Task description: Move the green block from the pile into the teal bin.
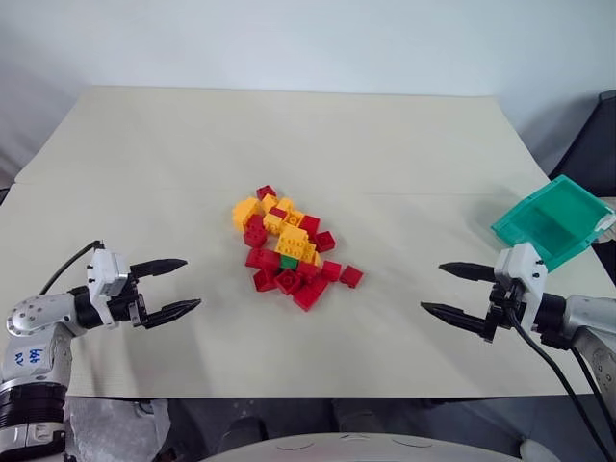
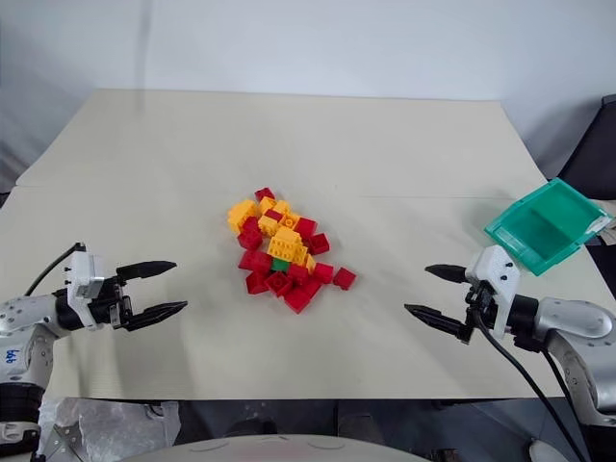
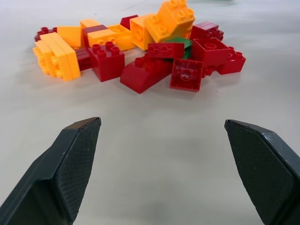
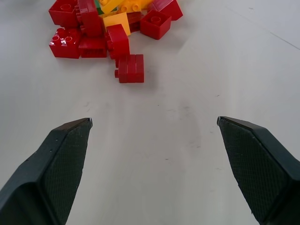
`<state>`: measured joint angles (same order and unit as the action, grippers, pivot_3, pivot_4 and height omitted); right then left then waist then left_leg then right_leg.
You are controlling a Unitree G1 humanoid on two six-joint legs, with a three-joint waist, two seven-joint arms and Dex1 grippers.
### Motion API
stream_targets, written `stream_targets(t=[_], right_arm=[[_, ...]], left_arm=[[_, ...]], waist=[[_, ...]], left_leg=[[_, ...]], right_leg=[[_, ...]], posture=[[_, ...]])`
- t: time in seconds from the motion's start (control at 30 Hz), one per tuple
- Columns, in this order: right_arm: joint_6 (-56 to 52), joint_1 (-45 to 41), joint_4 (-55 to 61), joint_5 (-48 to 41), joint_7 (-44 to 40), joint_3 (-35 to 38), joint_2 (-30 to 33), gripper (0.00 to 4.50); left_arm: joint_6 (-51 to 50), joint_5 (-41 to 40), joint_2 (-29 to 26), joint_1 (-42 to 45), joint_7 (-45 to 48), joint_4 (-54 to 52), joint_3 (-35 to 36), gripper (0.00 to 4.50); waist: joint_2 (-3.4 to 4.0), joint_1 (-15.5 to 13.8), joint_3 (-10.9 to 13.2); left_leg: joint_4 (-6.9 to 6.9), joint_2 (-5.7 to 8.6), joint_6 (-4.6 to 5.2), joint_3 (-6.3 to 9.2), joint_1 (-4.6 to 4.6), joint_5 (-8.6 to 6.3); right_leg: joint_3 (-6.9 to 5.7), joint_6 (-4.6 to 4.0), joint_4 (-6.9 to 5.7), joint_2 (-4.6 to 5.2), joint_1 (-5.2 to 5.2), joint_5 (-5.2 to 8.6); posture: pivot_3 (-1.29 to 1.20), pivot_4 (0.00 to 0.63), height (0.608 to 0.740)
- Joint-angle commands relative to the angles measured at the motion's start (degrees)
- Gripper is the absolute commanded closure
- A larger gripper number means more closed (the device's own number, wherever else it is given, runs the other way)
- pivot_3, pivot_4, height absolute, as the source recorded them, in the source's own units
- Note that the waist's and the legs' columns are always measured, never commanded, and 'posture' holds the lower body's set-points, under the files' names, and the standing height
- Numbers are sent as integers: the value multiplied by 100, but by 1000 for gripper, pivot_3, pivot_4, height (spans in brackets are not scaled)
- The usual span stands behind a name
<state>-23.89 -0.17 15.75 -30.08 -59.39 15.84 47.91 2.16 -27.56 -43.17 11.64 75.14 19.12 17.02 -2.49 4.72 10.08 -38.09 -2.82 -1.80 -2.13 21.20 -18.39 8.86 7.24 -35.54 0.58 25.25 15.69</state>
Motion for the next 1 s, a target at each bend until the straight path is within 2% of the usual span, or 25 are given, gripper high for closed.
stream_targets(t=[0.03,0.13,0.27,0.4,0.43,0.5,0.57,0.67,0.77,0.87,1.0], right_arm=[[-44,-85,268,-94,102,126,55,17],[-251,-122,438,-148,288,96,33,17],[-796,-210,1128,-383,930,-13,-223,17],[-1196,-442,1561,-434,1361,-344,-344,17],[-1327,-519,1646,-546,1484,-365,-426,194],[-2532,-1210,1778,-1122,2307,-733,-874,584],[-3193,-1809,1864,-1230,2921,-1126,-1315,1281],[-3613,-2353,2021,-1373,3367,-1618,-1954,2290],[-3840,-2613,2006,-1438,3494,-1889,-2229,3286],[-3471,-3174,1363,-798,3415,-2914,-2649,4359],[-3181,-3695,595,-413,3379,-3425,-3291,4437]], left_arm=[[-100,-166,-56,2,-1,-208,134,0],[-290,-120,18,79,-496,-281,211,0],[-947,-605,108,157,-618,-560,329,0],[-1182,-410,54,100,-719,-773,148,0],[-1239,-413,53,97,-720,-814,135,0],[-1137,-308,39,140,-609,-859,13,0],[-1001,-199,51,203,-529,-848,-100,0],[-1068,-275,71,327,-389,-765,-176,0],[-991,-295,99,440,-262,-666,-204,0],[-718,-227,150,654,-50,-397,-233,0],[-580,-213,149,830,99,-119,-232,0]], waist=[[0,0,0],[1,1,0],[1,6,0],[1,12,0],[1,10,0],[-3,28,-1],[-1,69,1],[-1,59,1],[1,23,2],[-1,22,1],[-2,81,0]], left_leg=[[0,0,0,0,0,0],[0,0,0,1,0,0],[0,-3,0,1,0,0],[0,-3,0,1,-1,0],[0,-2,0,1,-1,0],[0,-2,0,2,0,0],[-4,-4,-2,-4,-2,1],[0,-4,-4,1,2,5],[6,-7,-4,5,12,5],[5,-6,-4,0,19,5],[1,-7,-4,3,19,5]], right_leg=[[0,0,0,0,0,0],[-1,0,-1,-1,0,0],[0,0,-5,-3,2,0],[0,-1,-6,-3,3,0],[1,-1,-6,-3,3,0],[0,-2,-7,-3,4,1],[8,-4,-16,-4,10,1],[2,-15,-30,-4,23,6],[-7,-24,-29,-6,32,11],[-6,-23,-18,0,32,12],[-10,-20,-23,-4,33,10]], posture=[[0,150,740],[0,150,740],[0,150,740],[0,150,740],[0,150,740],[0,150,740],[0,150,740],[0,150,740],[0,150,740],[0,150,740],[0,150,740]])
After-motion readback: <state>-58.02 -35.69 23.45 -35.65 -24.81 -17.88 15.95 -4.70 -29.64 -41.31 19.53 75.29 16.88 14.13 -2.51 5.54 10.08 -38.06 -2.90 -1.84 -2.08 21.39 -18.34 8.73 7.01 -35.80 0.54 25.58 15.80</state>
